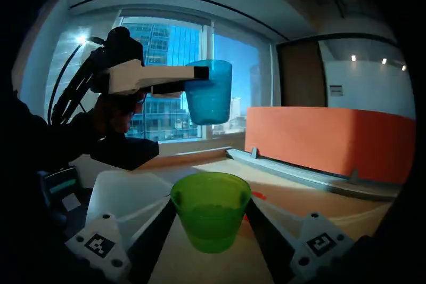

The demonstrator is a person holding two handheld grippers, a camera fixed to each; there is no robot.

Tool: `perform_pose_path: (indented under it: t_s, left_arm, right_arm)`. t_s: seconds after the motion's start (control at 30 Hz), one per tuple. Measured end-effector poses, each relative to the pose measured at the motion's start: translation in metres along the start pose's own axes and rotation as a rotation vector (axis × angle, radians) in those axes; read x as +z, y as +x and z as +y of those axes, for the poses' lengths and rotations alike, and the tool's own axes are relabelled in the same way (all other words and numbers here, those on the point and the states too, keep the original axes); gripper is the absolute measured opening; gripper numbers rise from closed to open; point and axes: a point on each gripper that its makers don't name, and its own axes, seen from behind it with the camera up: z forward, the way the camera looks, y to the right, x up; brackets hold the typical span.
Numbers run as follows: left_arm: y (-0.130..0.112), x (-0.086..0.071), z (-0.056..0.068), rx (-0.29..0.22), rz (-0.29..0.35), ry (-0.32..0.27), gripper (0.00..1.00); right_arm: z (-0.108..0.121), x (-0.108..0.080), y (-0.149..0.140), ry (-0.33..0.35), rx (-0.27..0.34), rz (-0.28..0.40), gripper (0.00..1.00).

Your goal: Pour water

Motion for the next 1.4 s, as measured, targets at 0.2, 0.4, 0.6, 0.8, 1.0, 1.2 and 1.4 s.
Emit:
perform_pose_path:
  t_s: [0.2, 0.4, 0.6, 0.8, 1.0, 1.2, 1.4]
  left_arm:
    - [-0.028, -0.007, -0.006, 0.005, -0.045, 0.018, 0.86]
    - [-0.057, -0.008, -0.008, -0.027, -0.085, 0.012, 0.87]
    - [-0.085, -0.008, -0.008, -0.041, -0.129, 0.000, 0.87]
    - [-0.114, -0.007, -0.009, -0.043, -0.178, -0.010, 0.87]
    - [-0.140, -0.007, -0.009, -0.022, -0.225, -0.018, 0.87]
    - [-0.159, -0.007, -0.009, -0.010, -0.261, -0.023, 0.87]
    - [-0.183, -0.007, -0.007, 0.014, -0.330, -0.037, 0.87]
  right_arm:
    - [0.009, -0.007, -0.003, -0.017, 0.012, -0.020, 0.88]
    - [0.018, -0.013, -0.006, -0.032, 0.030, -0.040, 0.89]
    - [0.028, -0.021, -0.014, -0.047, 0.021, -0.072, 0.88]
    - [0.040, -0.030, -0.022, -0.067, 0.007, -0.100, 0.89]
    - [0.047, -0.038, -0.024, -0.071, 0.012, -0.108, 0.89]
    - [0.054, -0.041, -0.026, -0.079, 0.016, -0.114, 0.89]
    - [0.054, -0.042, -0.037, -0.060, 0.014, -0.164, 0.89]
